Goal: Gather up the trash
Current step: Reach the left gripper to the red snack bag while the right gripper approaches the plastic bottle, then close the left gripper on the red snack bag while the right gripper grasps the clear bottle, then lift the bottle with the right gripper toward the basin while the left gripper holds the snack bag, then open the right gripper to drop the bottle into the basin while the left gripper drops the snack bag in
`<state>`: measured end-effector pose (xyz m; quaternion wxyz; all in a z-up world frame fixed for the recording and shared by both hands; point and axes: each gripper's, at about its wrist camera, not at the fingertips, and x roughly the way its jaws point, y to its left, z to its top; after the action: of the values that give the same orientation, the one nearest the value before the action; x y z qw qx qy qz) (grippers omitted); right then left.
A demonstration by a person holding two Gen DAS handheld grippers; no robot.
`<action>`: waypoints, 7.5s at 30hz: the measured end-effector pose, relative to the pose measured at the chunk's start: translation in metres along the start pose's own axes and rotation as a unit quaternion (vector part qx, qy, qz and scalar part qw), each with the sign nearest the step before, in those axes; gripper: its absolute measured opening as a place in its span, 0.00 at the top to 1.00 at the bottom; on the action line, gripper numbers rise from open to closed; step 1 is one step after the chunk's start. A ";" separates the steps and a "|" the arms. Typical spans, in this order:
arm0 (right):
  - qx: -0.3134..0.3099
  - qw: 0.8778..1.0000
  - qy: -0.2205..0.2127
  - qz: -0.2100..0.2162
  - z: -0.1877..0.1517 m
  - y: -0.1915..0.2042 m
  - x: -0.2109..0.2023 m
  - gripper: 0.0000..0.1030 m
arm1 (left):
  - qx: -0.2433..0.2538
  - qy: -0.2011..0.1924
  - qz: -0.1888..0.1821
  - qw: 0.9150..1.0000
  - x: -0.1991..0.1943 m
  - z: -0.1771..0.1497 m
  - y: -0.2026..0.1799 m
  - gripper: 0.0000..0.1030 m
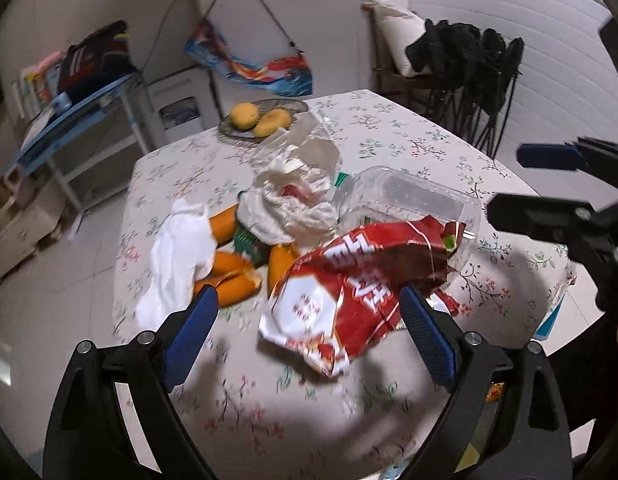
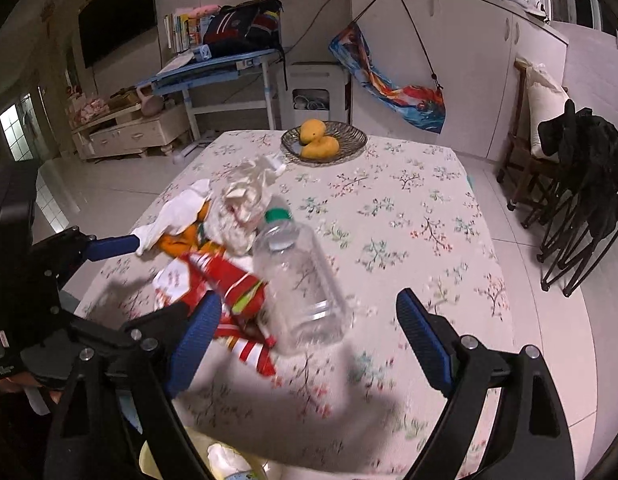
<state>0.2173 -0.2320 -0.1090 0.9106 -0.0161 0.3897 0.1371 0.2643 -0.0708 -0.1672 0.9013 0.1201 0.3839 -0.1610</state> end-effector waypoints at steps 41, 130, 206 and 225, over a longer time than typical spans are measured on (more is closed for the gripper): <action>-0.035 0.999 0.016 -0.017 0.026 0.016 0.040 0.13 | 0.042 0.008 -0.092 0.995 0.028 0.015 -0.019 0.13; 0.215 0.964 0.064 0.143 -0.009 -0.076 0.030 0.47 | -0.069 0.030 -0.089 0.993 -0.013 -0.014 0.011 0.89; 0.061 0.973 0.161 0.155 -0.166 0.080 -0.038 0.32 | -0.134 -0.003 -0.046 0.990 -0.146 -0.131 -0.013 0.88; 0.146 0.984 0.016 0.101 -0.144 0.032 -0.076 0.25 | -0.030 0.150 -0.076 0.985 -0.111 -0.162 -0.068 0.71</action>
<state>0.0570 -0.2386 -0.1523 0.8781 0.1544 0.4200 0.1691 0.0601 -0.0562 -0.2024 0.8220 0.0861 0.5271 -0.1977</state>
